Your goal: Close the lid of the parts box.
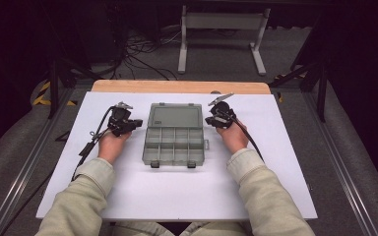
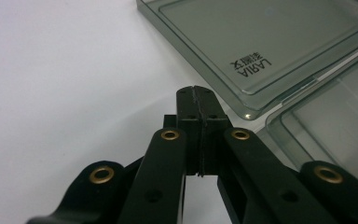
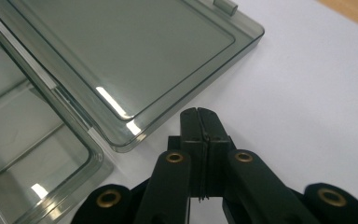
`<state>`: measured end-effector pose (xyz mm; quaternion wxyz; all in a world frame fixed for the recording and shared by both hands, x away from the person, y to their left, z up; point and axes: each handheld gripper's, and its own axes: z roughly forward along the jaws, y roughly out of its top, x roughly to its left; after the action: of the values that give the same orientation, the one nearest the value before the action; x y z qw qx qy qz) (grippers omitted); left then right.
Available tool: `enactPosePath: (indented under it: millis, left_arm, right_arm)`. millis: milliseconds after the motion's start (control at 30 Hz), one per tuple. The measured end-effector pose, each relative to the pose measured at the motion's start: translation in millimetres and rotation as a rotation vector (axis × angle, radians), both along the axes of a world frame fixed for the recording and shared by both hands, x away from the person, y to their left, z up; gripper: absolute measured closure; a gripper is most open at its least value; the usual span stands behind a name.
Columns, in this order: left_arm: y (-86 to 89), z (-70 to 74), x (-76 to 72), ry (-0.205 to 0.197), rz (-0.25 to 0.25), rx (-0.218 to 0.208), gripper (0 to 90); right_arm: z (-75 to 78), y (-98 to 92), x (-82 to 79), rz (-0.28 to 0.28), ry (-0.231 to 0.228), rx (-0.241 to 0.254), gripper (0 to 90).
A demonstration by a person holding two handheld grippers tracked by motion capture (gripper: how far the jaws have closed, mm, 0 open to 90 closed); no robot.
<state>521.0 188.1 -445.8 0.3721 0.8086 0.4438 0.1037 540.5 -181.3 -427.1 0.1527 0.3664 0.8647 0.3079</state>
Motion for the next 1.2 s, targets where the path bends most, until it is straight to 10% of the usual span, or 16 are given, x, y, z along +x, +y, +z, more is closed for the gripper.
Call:
enactPosePath:
  millis: [1200]
  left_arm:
    - [-13.7,-10.6,10.6,0.056,-0.029,0.008,90.0]
  right_arm:
    - [-13.9,5.8,4.9,0.040,0.042,-0.005,90.0]
